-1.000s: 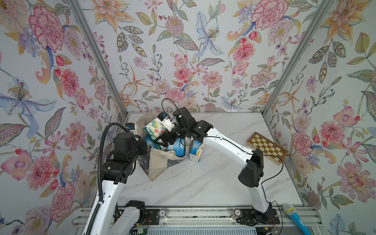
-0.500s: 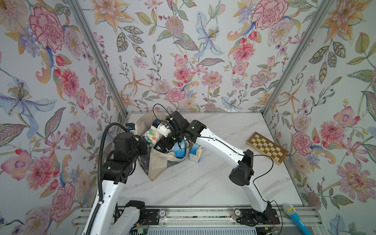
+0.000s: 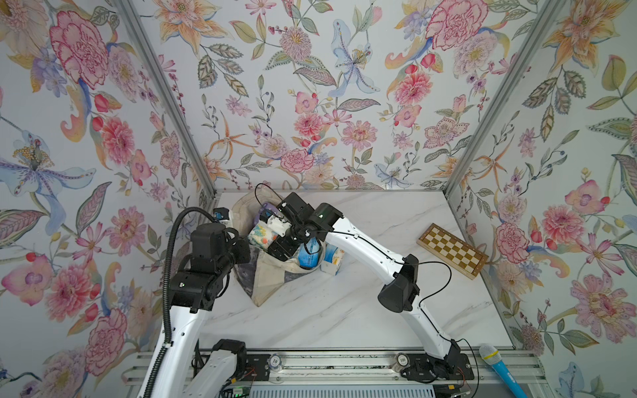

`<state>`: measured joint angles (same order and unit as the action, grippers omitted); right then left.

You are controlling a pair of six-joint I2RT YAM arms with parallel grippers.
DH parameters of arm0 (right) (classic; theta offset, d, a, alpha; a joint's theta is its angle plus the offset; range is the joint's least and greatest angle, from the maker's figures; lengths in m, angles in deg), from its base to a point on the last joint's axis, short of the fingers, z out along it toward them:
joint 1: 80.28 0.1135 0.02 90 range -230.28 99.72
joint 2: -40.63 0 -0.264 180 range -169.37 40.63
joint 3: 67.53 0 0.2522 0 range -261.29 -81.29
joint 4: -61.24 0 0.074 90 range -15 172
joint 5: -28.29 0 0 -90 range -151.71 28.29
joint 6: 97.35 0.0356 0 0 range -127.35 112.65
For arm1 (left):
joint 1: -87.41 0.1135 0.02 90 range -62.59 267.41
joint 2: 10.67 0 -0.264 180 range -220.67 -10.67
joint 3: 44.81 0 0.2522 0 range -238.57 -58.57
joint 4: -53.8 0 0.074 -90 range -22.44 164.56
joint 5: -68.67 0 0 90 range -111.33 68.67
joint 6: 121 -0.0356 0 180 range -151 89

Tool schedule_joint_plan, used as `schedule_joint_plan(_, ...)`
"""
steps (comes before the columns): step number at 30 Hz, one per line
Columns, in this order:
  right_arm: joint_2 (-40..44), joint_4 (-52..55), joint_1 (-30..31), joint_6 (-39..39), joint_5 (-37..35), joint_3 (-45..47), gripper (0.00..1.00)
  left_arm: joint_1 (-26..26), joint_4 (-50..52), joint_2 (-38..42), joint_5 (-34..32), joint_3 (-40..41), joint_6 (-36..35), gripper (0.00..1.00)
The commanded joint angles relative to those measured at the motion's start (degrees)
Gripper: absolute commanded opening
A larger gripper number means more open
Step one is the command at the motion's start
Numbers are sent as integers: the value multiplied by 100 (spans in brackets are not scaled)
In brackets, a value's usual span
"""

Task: Put tissues into the canvas bag
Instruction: Place the pack of facial tissues in the canvas bag.

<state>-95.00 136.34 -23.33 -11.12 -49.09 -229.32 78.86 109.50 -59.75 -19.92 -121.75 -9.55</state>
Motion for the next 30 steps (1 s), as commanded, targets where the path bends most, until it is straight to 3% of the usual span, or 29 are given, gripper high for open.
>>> schedule_joint_plan(1, -578, 1095, -144, -149, -1169, 6, 88, -23, -496, 33, 35, -387, -7, 0)
schedule_joint_plan(6, -613, 1161, -312, -168, -1669, -7, 88, -28, -471, 10, 8, -423, -3, 0)
schedule_joint_plan(9, -584, 1153, -384, -249, -1615, -162, 88, -28, -502, 14, 0, -391, -5, 0)
schedule_joint_plan(16, -109, 698, -368, -407, -370, -301, 100, -26, -537, 0, 17, -321, -1, 0)
schedule_joint_plan(30, 695, -103, -858, 22, 2321, -297, 99, -22, -510, 11, -70, -251, -62, 0)
